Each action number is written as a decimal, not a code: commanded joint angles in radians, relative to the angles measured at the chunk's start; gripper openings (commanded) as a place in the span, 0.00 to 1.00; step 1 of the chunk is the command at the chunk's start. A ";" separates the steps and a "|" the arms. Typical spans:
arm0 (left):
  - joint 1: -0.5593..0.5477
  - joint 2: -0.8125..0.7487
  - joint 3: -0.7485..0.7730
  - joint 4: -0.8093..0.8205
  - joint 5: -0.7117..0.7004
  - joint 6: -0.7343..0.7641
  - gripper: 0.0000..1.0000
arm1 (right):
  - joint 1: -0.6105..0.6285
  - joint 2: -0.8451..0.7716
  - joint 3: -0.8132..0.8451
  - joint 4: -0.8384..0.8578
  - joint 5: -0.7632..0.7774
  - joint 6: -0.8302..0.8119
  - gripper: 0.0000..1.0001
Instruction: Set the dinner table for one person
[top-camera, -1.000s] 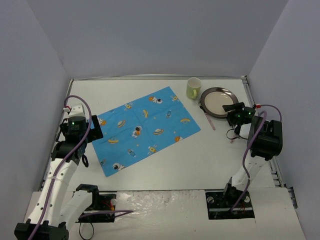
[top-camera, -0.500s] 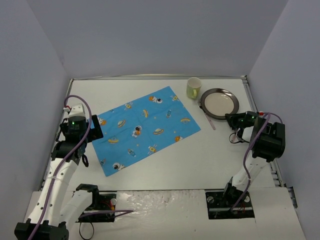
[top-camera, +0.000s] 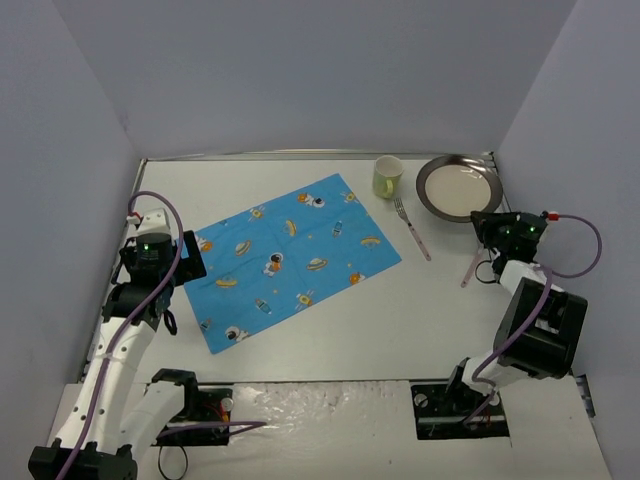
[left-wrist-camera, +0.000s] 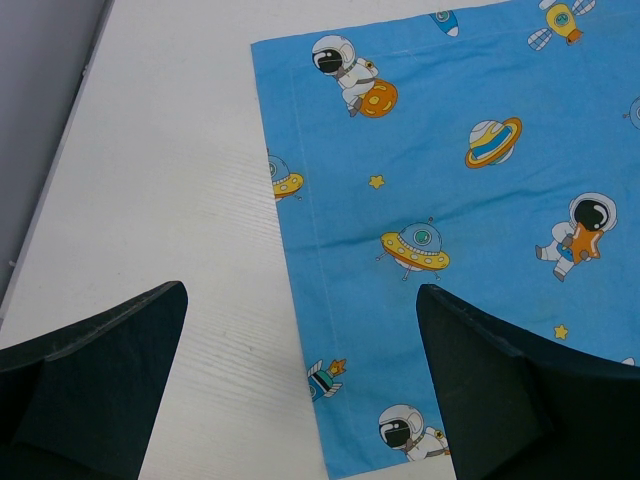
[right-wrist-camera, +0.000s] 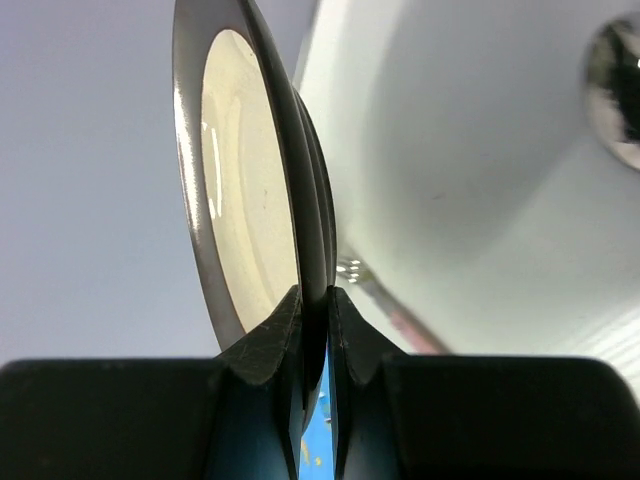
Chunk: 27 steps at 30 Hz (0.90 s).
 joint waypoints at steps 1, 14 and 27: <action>-0.008 -0.001 0.019 0.037 -0.011 0.008 0.97 | 0.025 -0.147 0.141 0.137 -0.125 0.037 0.00; -0.005 -0.009 0.018 0.034 -0.036 0.010 0.97 | 0.485 0.004 0.342 0.038 -0.232 -0.030 0.00; -0.005 -0.011 0.016 0.034 -0.041 0.011 0.97 | 0.789 0.248 0.415 0.144 -0.265 -0.131 0.00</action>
